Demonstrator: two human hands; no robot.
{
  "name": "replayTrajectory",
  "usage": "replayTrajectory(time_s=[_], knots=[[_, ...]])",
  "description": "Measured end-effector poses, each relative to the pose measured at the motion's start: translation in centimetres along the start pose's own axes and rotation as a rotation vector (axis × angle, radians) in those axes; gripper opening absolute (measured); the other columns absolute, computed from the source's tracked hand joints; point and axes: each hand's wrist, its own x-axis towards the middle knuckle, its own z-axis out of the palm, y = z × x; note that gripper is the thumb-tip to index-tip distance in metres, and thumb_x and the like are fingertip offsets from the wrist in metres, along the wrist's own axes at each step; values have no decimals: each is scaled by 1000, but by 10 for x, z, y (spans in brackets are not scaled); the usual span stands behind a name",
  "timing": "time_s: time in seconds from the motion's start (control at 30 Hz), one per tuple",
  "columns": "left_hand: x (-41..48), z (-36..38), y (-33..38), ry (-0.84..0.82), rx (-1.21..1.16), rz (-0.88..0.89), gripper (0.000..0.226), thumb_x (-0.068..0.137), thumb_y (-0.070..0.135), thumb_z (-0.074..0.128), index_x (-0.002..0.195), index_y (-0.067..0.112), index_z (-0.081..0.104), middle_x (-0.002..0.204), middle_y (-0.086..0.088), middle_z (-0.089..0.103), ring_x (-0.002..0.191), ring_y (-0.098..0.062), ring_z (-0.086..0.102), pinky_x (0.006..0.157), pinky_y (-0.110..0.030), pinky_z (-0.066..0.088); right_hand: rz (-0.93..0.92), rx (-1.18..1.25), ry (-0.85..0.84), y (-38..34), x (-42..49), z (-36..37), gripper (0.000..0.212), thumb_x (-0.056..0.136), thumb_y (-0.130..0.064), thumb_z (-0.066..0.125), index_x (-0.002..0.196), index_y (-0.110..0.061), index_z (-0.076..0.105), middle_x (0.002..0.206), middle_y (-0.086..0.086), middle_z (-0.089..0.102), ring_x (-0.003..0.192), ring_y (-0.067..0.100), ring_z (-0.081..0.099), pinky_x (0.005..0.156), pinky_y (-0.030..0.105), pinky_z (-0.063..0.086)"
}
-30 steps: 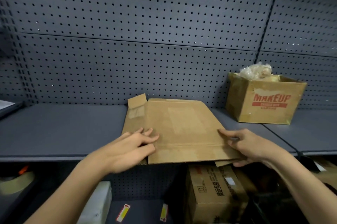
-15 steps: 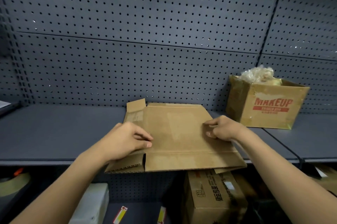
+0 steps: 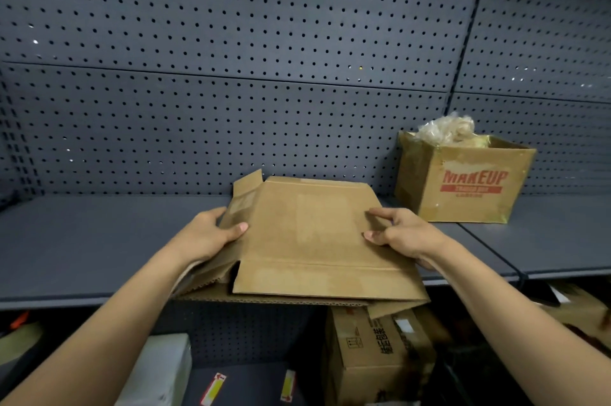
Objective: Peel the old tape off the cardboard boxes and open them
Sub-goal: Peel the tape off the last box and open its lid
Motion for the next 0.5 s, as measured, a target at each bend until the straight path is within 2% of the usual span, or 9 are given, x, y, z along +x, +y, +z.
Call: replayTrajectory(time_s=[0.03,0.07,0.1,0.17,0.23,0.33,0.4,0.47,0.5], knots=[[1,4,0,-41,65,12,64,96,41,60,151,17,37,144,3,49,127,-17,48,107,-27,30,8,-22,-13,2,-3,0,66,94,-10,66,152,-7,35,155,8,38,139,17,38,95,14,29],[3,6,-1,-74,143,20,63,97,45,56,152,23,35,149,3,47,133,-19,45,115,-35,26,23,-53,-27,4,-6,0,66,94,-12,66,152,-7,35,156,7,37,142,18,37,96,15,29],[5,6,-1,-104,220,16,62,97,50,53,152,29,35,152,3,43,138,-20,42,118,-44,24,35,-97,-41,5,-8,-2,64,95,-14,66,152,-9,36,156,7,38,142,19,38,96,15,29],[11,6,-2,-156,315,5,58,95,56,52,148,38,40,154,4,41,141,-22,39,118,-51,23,61,-188,-41,5,-13,-5,61,95,-20,65,151,-14,40,154,4,41,138,19,42,92,15,31],[13,9,2,-171,347,-10,60,93,57,55,148,39,40,154,3,42,142,-23,39,118,-50,24,83,-226,-25,5,-17,-5,60,94,-22,66,150,-17,43,151,4,45,133,20,47,88,16,34],[15,17,9,-137,384,-33,67,94,44,62,153,26,33,153,-3,44,141,-26,38,119,-46,23,97,-231,-3,5,-23,-1,60,94,-20,67,149,-18,44,150,6,47,129,22,51,87,17,37],[18,19,13,-145,329,-56,73,93,37,66,154,21,30,153,-5,44,139,-27,41,118,-45,26,84,-187,-2,8,-29,0,60,94,-17,66,149,-16,43,152,7,44,135,22,47,86,12,34],[15,16,20,-162,235,-84,82,92,31,69,157,18,21,158,-6,35,141,-28,38,118,-41,27,77,-88,1,13,-38,-1,62,94,-12,66,150,-13,40,153,11,42,139,22,42,85,9,31],[14,15,22,-155,167,-98,87,92,28,70,159,19,16,160,-6,29,143,-28,34,118,-40,27,70,-37,10,16,-44,-1,64,94,-10,66,151,-12,38,153,12,41,141,23,40,89,10,32]])
